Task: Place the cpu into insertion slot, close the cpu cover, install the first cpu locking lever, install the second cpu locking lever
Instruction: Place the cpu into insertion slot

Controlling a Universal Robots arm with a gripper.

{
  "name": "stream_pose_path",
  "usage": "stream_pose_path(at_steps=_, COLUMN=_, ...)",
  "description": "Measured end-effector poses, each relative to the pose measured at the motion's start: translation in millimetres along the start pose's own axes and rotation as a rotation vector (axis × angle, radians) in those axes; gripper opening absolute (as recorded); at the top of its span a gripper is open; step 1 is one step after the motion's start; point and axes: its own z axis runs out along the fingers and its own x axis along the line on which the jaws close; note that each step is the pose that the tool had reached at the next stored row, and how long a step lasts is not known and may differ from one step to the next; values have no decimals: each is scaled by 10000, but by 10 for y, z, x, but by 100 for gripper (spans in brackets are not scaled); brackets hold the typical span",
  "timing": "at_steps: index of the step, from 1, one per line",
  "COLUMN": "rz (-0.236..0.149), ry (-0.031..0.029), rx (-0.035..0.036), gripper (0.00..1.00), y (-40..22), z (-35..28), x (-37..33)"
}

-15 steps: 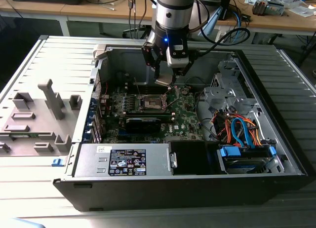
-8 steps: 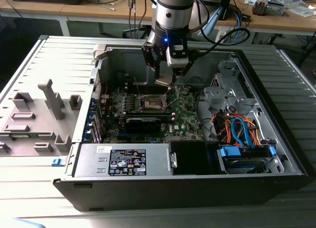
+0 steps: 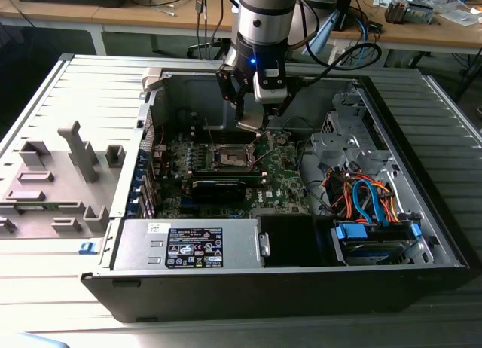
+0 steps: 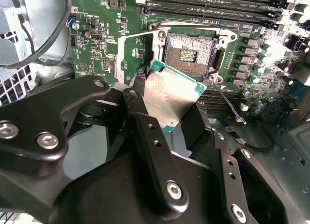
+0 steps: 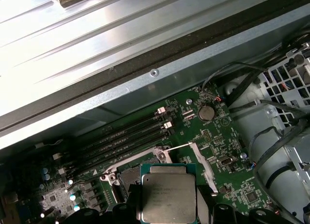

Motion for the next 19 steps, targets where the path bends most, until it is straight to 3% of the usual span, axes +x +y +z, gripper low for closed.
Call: stream_pose_path(at_steps=19, rz=118, ry=-8, rx=-2, gripper=54, y=0, z=1, x=0)
